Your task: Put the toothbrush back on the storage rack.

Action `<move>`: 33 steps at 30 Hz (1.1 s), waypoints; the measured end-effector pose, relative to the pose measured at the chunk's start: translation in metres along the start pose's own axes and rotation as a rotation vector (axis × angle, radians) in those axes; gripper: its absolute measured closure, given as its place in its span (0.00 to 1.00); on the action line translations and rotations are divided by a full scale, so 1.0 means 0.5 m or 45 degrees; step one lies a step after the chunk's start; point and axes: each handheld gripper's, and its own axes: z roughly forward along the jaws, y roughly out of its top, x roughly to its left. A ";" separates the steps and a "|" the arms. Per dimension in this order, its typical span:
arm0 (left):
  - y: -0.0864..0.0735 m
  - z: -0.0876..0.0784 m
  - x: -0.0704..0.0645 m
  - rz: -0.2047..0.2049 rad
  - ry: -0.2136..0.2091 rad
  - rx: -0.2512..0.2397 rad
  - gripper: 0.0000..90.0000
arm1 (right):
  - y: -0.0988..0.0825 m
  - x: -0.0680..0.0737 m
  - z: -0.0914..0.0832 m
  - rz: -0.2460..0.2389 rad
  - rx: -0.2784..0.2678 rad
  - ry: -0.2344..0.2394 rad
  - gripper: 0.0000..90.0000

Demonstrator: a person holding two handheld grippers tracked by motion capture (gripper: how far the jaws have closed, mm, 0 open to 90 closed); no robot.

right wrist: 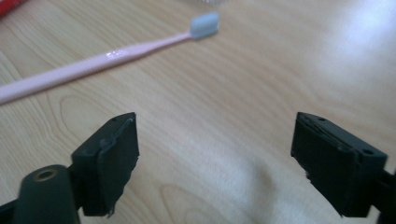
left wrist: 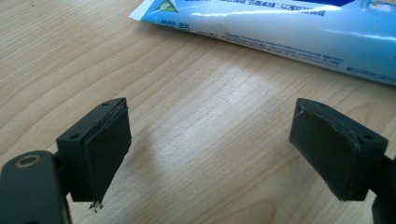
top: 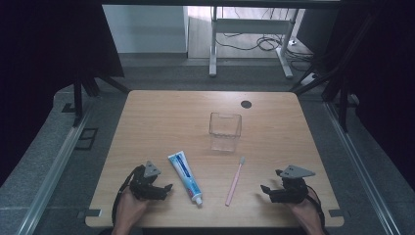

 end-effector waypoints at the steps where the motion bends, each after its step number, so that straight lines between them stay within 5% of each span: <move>1: 0.000 -0.001 0.001 0.002 0.006 -0.006 0.14 | -0.002 0.000 -0.001 -0.009 -0.005 -0.003 0.15; 15: 0.006 -0.008 -0.001 -0.032 -0.045 -0.043 0.14 | -0.008 0.008 0.006 -0.039 0.077 0.017 0.12; 27: 0.009 -0.005 -0.008 -0.022 -0.070 -0.001 0.15 | 0.005 0.018 0.004 -0.002 0.121 0.040 0.13; 33: 0.009 -0.008 -0.008 -0.007 -0.059 -0.011 0.15 | 0.014 0.028 0.007 0.055 0.235 0.051 0.16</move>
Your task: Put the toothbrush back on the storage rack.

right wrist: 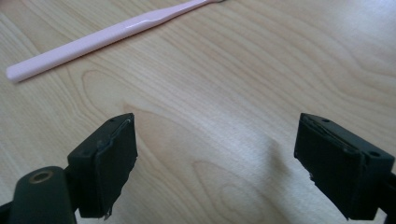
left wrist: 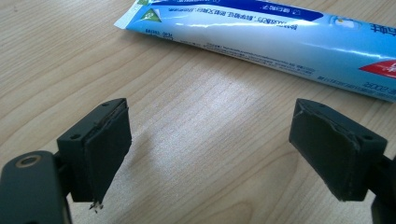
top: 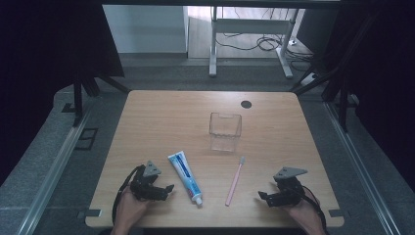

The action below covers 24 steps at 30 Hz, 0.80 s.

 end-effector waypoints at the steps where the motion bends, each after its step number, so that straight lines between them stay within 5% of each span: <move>1: 0.000 0.000 0.000 0.000 0.000 0.000 0.15 | 0.000 0.000 0.000 0.000 0.000 0.000 0.16; 11: 0.000 0.000 0.000 0.016 0.000 -0.006 0.15 | 0.016 0.017 0.002 -0.038 0.023 -0.035 0.37; 24: -0.002 0.002 -0.001 0.034 -0.002 0.018 0.15 | 0.050 0.037 0.012 -0.084 0.033 0.092 0.72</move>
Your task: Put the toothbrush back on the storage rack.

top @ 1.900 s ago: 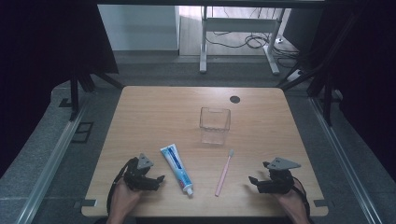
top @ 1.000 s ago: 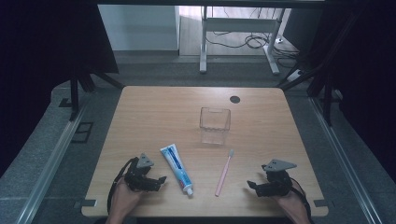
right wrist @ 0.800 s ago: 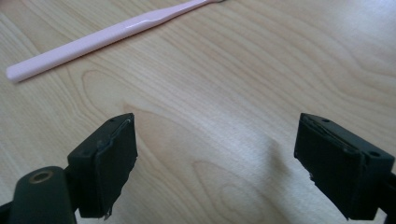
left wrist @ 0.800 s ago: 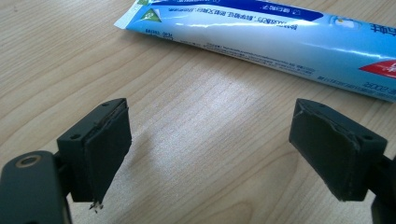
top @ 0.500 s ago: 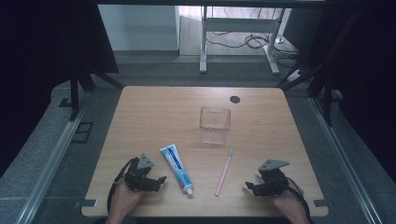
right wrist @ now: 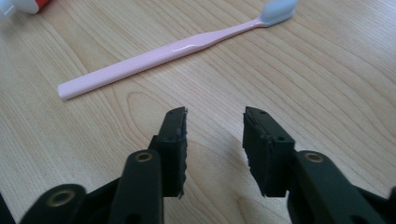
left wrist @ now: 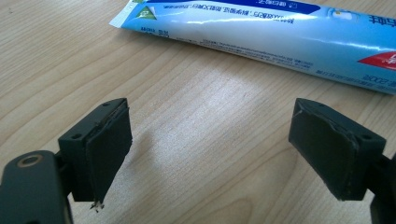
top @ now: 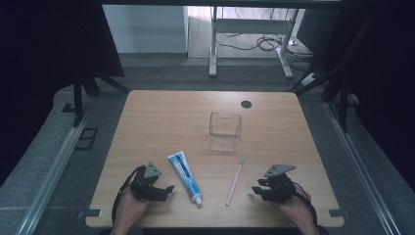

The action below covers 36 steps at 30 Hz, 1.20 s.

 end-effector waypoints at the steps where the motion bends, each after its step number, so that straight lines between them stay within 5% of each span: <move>1: 0.000 0.001 0.001 0.007 0.001 0.002 0.15 | 0.002 0.002 0.001 -0.008 0.008 0.010 0.74; 7: 0.000 -0.001 0.003 -0.030 -0.022 -0.022 0.15 | 0.014 0.011 0.006 -0.033 0.000 0.040 0.89; 11: 0.000 -0.001 0.002 -0.032 -0.021 -0.022 0.15 | 0.027 0.015 0.012 -0.005 -0.011 0.126 0.99; 18: 0.000 0.001 0.001 -0.024 -0.025 -0.017 0.15 | 0.044 0.025 0.024 -0.024 -0.021 0.169 1.00; 24: 0.000 0.002 0.000 0.000 -0.027 -0.004 0.15 | 0.063 0.044 0.041 -0.121 -0.069 0.190 1.00; 36: 0.000 0.001 -0.001 0.005 -0.018 0.000 0.15 | 0.086 0.075 0.084 -0.139 -0.018 0.217 1.00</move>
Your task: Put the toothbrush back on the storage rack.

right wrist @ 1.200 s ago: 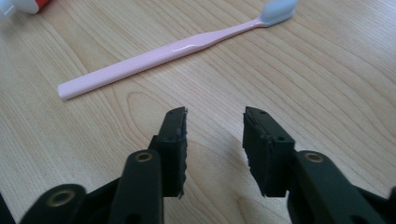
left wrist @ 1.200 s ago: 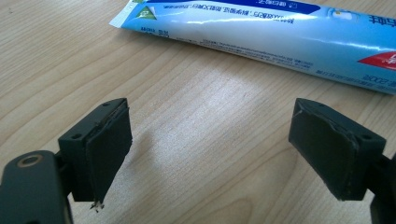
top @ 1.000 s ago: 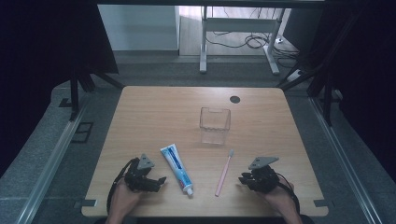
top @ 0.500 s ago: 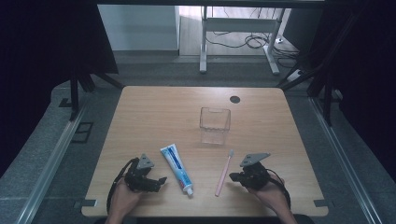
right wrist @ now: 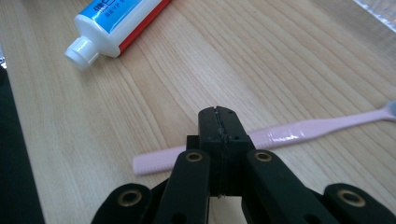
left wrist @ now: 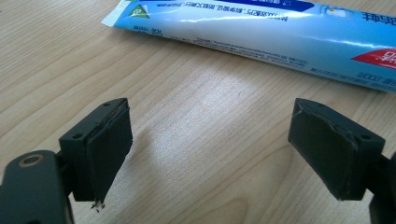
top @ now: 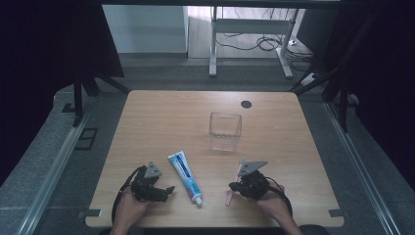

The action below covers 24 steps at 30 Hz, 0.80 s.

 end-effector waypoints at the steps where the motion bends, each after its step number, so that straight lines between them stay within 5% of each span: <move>1: 0.000 0.000 0.000 0.001 0.002 -0.002 0.15 | 0.003 0.001 0.009 -0.003 0.007 0.000 1.00; 12: 0.001 -0.002 0.000 -0.030 -0.002 -0.002 0.15 | 0.000 0.005 0.026 0.000 0.059 0.005 1.00; 24: 0.002 0.001 -0.002 -0.017 -0.012 0.006 0.15 | -0.035 -0.021 -0.010 0.064 0.083 -0.038 1.00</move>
